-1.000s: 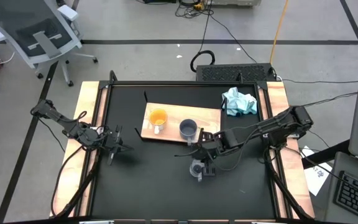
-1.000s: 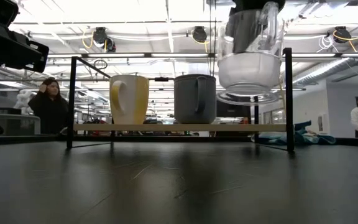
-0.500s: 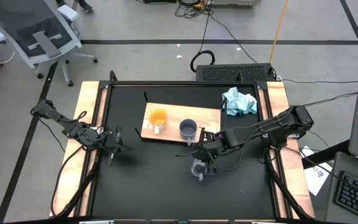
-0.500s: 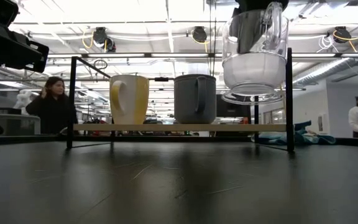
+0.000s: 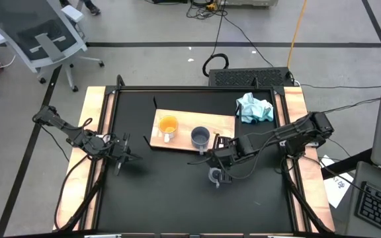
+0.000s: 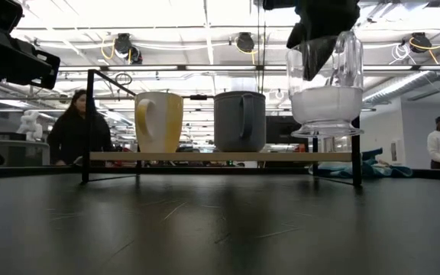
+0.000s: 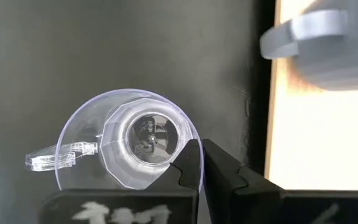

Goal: Stack small to large cups/mugs on shelf
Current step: Put the transparent mug on the shelf

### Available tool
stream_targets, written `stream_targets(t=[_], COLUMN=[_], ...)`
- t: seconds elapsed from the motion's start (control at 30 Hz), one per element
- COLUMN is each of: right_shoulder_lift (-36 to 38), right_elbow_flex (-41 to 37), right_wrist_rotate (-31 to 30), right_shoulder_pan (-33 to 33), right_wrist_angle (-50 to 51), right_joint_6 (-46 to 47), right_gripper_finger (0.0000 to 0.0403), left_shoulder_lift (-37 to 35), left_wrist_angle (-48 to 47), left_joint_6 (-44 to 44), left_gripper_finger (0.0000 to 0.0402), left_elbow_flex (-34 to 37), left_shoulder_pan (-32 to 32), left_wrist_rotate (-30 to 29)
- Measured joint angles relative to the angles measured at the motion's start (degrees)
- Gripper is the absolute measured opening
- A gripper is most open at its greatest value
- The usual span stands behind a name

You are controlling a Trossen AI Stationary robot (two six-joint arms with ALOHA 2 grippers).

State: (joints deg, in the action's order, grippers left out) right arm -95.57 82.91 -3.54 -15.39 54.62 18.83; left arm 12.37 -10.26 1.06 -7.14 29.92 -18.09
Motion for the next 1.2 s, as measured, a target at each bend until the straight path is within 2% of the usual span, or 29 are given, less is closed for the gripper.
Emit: stream_targets(t=[0.33,0.9,1.2], right_shoulder_lift=[0.9,1.8,1.8], right_elbow_flex=[0.0,0.0,0.0], right_wrist_rotate=[0.0,0.0,0.1], right_shoulder_pan=[3.3,3.5,7.1], right_wrist_angle=[0.9,1.2,1.5], right_joint_6=[-1.7,-2.1,-5.5], right_gripper_finger=[0.0,0.0,0.0], left_shoulder_lift=[0.0,0.0,0.0], left_wrist_angle=[0.0,-0.3,-0.3], left_joint_6=[0.0,0.0,0.1], left_gripper_finger=[0.001,0.001,0.001], left_elbow_flex=[0.0,0.0,0.0], left_shoulder_pan=[0.0,0.0,0.0], left_wrist_rotate=[0.0,0.0,0.0])
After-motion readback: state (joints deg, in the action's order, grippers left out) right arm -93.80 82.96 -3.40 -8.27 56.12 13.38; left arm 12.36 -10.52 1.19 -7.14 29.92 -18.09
